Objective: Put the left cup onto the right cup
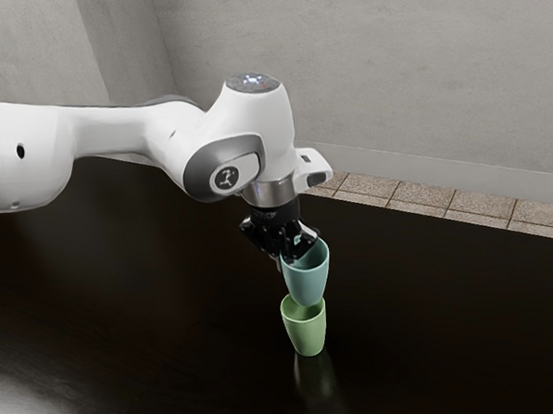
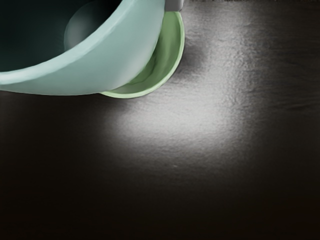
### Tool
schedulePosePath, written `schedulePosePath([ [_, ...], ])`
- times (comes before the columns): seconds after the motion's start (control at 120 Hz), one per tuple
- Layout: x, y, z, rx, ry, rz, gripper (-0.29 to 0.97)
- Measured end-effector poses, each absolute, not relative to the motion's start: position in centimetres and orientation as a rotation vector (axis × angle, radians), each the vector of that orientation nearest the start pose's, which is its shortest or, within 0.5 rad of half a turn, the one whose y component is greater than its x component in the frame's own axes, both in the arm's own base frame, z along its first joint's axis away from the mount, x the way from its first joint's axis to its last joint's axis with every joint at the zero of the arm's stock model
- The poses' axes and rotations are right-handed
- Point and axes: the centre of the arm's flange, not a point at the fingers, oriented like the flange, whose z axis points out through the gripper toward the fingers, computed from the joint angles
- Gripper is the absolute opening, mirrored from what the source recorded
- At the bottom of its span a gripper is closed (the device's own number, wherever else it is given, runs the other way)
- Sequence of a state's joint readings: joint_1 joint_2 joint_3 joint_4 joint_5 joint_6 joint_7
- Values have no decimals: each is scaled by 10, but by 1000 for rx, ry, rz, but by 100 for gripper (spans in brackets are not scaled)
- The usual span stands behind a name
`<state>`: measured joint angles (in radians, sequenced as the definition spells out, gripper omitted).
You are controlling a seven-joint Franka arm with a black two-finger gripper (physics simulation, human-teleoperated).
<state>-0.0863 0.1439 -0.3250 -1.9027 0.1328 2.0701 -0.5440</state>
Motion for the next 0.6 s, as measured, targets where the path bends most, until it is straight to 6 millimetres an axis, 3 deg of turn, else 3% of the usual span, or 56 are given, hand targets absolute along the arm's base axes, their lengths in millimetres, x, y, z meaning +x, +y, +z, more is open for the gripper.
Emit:
schedulePosePath([
  [0.5,546,-215,399,-3103,-209,-9,-10],
  [0.6,547,-213,395,-3107,-219,5,9],
])
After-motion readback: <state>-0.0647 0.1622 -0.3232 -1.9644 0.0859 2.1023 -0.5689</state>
